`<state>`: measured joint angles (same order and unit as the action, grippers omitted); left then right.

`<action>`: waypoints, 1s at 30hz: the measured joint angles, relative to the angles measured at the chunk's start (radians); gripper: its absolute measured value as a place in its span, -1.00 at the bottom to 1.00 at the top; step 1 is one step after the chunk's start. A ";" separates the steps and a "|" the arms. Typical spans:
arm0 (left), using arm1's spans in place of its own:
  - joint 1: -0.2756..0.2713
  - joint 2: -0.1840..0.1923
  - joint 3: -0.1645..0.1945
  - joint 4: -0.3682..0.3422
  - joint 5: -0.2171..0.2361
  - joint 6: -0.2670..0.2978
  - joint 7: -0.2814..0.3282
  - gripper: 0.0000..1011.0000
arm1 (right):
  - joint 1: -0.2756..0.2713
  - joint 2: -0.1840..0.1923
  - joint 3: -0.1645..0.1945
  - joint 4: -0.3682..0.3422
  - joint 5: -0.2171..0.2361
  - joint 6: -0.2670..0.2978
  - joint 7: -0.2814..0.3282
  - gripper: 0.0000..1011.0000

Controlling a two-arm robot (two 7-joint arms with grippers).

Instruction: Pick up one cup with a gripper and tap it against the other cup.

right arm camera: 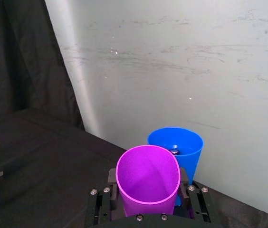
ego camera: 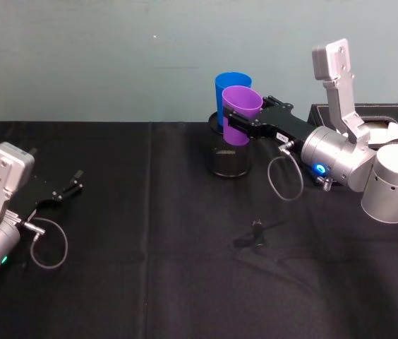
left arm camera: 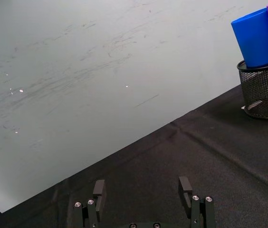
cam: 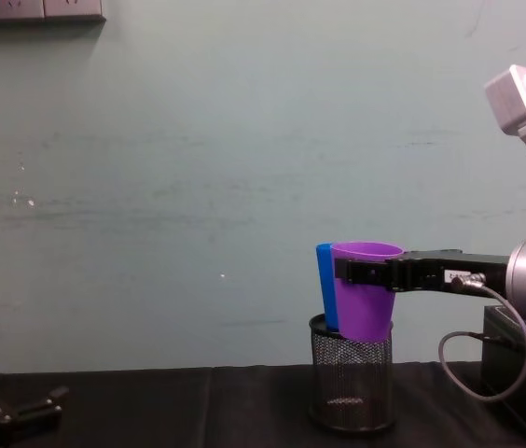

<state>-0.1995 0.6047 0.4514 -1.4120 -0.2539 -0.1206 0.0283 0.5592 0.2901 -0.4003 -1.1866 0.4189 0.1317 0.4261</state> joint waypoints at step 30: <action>0.000 0.000 0.000 0.000 0.000 0.000 0.000 0.98 | -0.251 0.140 0.033 -0.350 0.083 -0.004 0.021 0.43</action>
<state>-0.1995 0.6047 0.4514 -1.4120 -0.2539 -0.1205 0.0283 0.3081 0.4299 -0.3670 -1.5363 0.5017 0.1278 0.4473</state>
